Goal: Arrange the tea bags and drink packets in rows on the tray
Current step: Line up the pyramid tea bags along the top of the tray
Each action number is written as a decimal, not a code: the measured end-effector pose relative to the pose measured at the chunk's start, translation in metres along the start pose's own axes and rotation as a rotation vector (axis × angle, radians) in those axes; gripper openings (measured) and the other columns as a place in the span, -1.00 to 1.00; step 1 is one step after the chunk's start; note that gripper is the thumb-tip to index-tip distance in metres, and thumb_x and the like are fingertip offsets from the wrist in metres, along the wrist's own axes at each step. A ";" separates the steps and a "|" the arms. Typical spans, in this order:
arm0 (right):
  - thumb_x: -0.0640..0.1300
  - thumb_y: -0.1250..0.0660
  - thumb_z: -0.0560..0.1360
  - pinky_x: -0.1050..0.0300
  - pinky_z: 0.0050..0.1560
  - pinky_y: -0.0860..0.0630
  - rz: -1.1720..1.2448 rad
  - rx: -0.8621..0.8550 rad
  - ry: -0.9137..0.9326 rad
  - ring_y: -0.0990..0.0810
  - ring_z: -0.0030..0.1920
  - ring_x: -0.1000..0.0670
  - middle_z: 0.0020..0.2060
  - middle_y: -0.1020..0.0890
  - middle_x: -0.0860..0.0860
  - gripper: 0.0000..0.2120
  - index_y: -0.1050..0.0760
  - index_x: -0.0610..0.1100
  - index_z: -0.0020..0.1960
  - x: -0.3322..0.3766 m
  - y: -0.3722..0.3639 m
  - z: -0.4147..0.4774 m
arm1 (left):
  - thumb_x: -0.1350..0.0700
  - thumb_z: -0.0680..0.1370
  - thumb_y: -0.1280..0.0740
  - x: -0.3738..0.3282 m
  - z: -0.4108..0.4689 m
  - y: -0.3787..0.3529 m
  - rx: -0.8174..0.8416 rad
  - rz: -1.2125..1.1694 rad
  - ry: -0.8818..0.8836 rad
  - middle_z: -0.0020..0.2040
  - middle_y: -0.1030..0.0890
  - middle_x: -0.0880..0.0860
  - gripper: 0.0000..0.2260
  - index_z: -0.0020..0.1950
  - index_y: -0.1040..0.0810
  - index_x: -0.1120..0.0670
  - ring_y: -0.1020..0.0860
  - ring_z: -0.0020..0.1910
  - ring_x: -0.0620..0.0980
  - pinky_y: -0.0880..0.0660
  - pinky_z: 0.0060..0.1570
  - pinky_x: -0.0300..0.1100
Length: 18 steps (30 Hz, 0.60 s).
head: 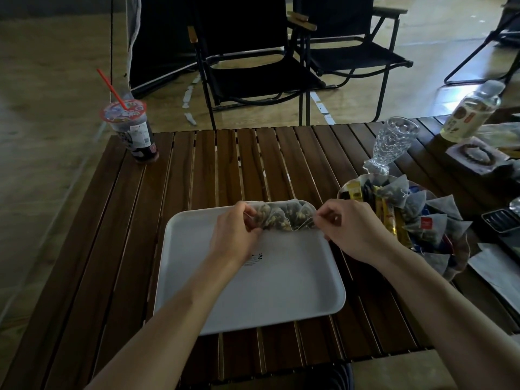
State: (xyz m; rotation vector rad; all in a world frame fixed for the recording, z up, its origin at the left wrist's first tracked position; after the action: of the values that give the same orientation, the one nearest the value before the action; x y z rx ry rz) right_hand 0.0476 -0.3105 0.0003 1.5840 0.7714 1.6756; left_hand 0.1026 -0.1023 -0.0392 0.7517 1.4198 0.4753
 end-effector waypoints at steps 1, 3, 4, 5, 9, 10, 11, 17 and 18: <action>-0.07 -0.37 0.55 0.15 -0.17 -0.62 -0.005 0.010 -0.006 -0.61 -0.27 0.19 -0.31 -0.61 0.16 -0.91 -0.63 -0.06 -0.02 -0.001 -0.002 0.000 | 0.13 0.47 -0.49 0.000 0.000 0.000 0.014 0.000 -0.008 -0.07 -0.58 -0.04 -0.74 0.11 -0.52 0.04 -0.53 -0.12 -0.12 -0.42 -0.23 -0.38; -0.07 -0.37 0.55 0.15 -0.16 -0.62 -0.008 0.023 -0.013 -0.60 -0.27 0.19 -0.31 -0.61 0.16 -0.90 -0.63 -0.05 -0.01 -0.001 -0.004 0.001 | 0.11 0.47 -0.49 0.000 -0.002 -0.002 0.045 -0.003 -0.025 -0.06 -0.56 -0.06 -0.72 0.12 -0.51 0.04 -0.52 -0.13 -0.14 -0.41 -0.24 -0.42; -0.07 -0.37 0.55 0.14 -0.16 -0.63 -0.007 0.031 -0.014 -0.61 -0.26 0.19 -0.29 -0.62 0.16 -0.90 -0.63 -0.06 -0.01 -0.001 -0.006 0.001 | 0.09 0.46 -0.50 -0.001 -0.003 -0.002 0.056 -0.004 -0.031 -0.06 -0.56 -0.06 -0.71 0.12 -0.50 0.03 -0.52 -0.14 -0.16 -0.41 -0.24 -0.42; -0.07 -0.36 0.56 0.15 -0.16 -0.63 -0.009 0.042 -0.015 -0.61 -0.26 0.19 -0.27 -0.63 0.14 -0.89 -0.64 -0.07 0.00 0.000 -0.008 0.001 | 0.07 0.46 -0.50 -0.001 -0.004 -0.003 0.062 -0.007 -0.036 -0.06 -0.56 -0.07 -0.71 0.11 -0.50 0.03 -0.52 -0.13 -0.16 -0.42 -0.23 -0.42; -0.07 -0.35 0.56 0.33 -0.21 -0.51 -0.030 0.111 -0.023 -0.58 -0.20 0.22 -0.15 -0.65 0.13 -0.89 -0.63 -0.03 0.02 0.000 -0.020 -0.001 | 0.04 0.47 -0.50 -0.003 -0.005 -0.003 0.040 -0.031 -0.031 -0.07 -0.60 -0.05 -0.75 0.08 -0.53 0.03 -0.55 -0.12 -0.14 -0.52 -0.15 -0.30; -0.05 -0.34 0.56 0.36 -0.22 -0.48 -0.034 0.134 -0.027 -0.57 -0.18 0.23 -0.13 -0.64 0.14 -0.89 -0.63 -0.01 0.03 0.000 -0.023 -0.002 | 0.05 0.47 -0.49 -0.004 -0.005 -0.003 0.034 -0.032 -0.032 -0.07 -0.60 -0.04 -0.75 0.08 -0.54 0.03 -0.55 -0.11 -0.13 -0.54 -0.13 -0.26; -0.03 -0.34 0.55 0.36 -0.21 -0.48 -0.034 0.152 -0.033 -0.56 -0.16 0.24 -0.12 -0.64 0.15 -0.88 -0.62 0.00 0.04 0.000 -0.027 -0.003 | 0.04 0.47 -0.49 -0.005 -0.005 -0.003 0.031 -0.030 -0.036 -0.07 -0.61 -0.04 -0.76 0.08 -0.55 0.02 -0.56 -0.11 -0.13 -0.56 -0.10 -0.22; 0.00 -0.32 0.56 0.16 -0.03 -0.59 -0.044 0.183 -0.037 -0.59 -0.06 0.15 -0.04 -0.63 0.11 -0.81 -0.58 -0.02 0.13 0.001 -0.035 0.000 | 0.03 0.48 -0.48 -0.003 -0.003 -0.005 0.041 -0.042 -0.029 -0.06 -0.61 -0.06 -0.78 0.08 -0.56 0.01 -0.57 -0.09 -0.12 -0.58 -0.08 -0.19; 0.00 -0.31 0.56 0.16 -0.04 -0.59 -0.049 0.184 -0.037 -0.58 -0.07 0.14 -0.05 -0.62 0.11 -0.81 -0.58 -0.03 0.13 0.001 -0.036 0.000 | 0.03 0.48 -0.48 -0.002 -0.003 -0.005 0.039 -0.049 -0.027 -0.07 -0.61 -0.06 -0.78 0.07 -0.56 0.01 -0.57 -0.10 -0.13 -0.57 -0.09 -0.21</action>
State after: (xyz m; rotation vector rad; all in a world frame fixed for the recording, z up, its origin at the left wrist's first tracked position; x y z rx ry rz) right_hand 0.0507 -0.2887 -0.0282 1.7014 0.9608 1.5738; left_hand 0.0991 -0.1070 -0.0411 0.7509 1.4222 0.3991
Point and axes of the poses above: each hand's wrist, its own z-axis towards the middle knuckle, its own y-axis out of the back of the hand, x = y × z, the point moved 10 cm from there along z, towards the middle knuckle
